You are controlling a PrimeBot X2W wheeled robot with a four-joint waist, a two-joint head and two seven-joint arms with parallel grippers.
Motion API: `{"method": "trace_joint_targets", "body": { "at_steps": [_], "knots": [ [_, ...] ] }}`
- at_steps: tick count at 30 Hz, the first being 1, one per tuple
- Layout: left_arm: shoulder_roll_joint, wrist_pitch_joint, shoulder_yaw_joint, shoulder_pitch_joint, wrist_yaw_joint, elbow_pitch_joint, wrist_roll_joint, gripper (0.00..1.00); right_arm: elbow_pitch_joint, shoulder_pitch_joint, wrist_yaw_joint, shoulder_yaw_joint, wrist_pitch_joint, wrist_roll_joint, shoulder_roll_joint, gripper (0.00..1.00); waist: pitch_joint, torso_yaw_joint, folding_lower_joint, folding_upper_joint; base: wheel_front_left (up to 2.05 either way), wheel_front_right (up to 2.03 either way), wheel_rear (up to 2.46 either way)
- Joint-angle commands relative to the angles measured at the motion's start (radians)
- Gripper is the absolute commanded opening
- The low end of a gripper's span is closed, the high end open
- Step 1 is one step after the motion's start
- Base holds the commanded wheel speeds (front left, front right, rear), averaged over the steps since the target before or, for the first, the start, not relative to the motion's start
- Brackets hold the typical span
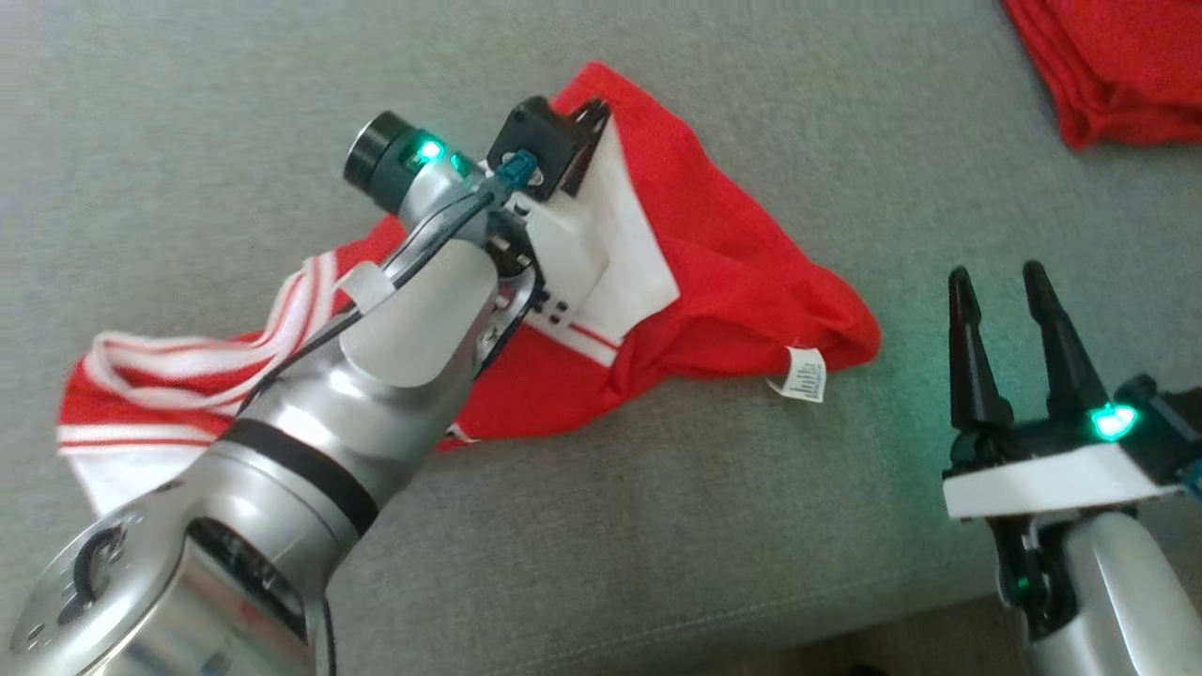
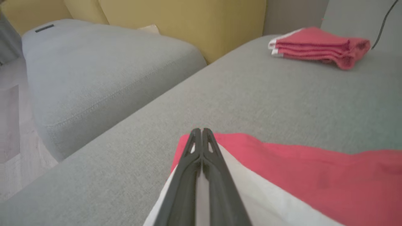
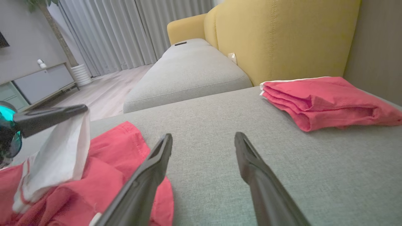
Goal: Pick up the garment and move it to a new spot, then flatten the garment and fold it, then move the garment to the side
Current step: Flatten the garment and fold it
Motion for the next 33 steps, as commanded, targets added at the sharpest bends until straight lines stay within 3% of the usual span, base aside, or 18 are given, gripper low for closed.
{"method": "trace_joint_targets", "body": {
  "at_steps": [1,5,14,19,25,33],
  "knots": [
    [0.012,-0.015,0.032,-0.035,0.013,-0.039,-0.011,0.00,-0.027,0.022,0.007,0.010,-0.009,-0.004,-0.009,1.00,-0.037,0.034,0.0000,0.0000,0.00,0.00,0.00],
    [0.038,-0.027,0.101,-0.005,0.039,-0.149,-0.024,0.00,-0.022,0.063,0.007,-0.002,-0.009,-0.006,-0.004,1.00,-0.089,0.075,0.0000,0.0000,0.00,0.00,0.00],
    [0.297,-0.028,0.323,0.322,0.133,-0.611,-0.036,0.00,-0.014,0.136,0.007,-0.015,-0.009,-0.017,0.002,1.00,-0.159,0.129,0.0000,0.0000,0.00,0.00,0.00],
    [0.383,-0.028,0.399,0.604,0.206,-0.820,-0.086,0.00,0.000,0.173,0.007,-0.013,-0.009,-0.016,-0.006,1.00,-0.172,0.154,0.0000,0.0000,0.00,0.00,0.00],
    [0.376,-0.028,0.472,0.763,0.251,-0.935,-0.052,0.00,0.085,0.185,0.007,-0.003,-0.009,0.000,-0.020,1.00,-0.187,0.184,0.0000,0.0000,0.00,0.00,0.00],
    [0.346,-0.024,0.477,0.884,0.226,-0.906,-0.044,0.00,0.134,0.171,0.007,0.023,-0.009,0.018,-0.047,1.00,-0.207,0.210,0.0000,0.0000,0.00,0.00,0.00]
  ]
}}
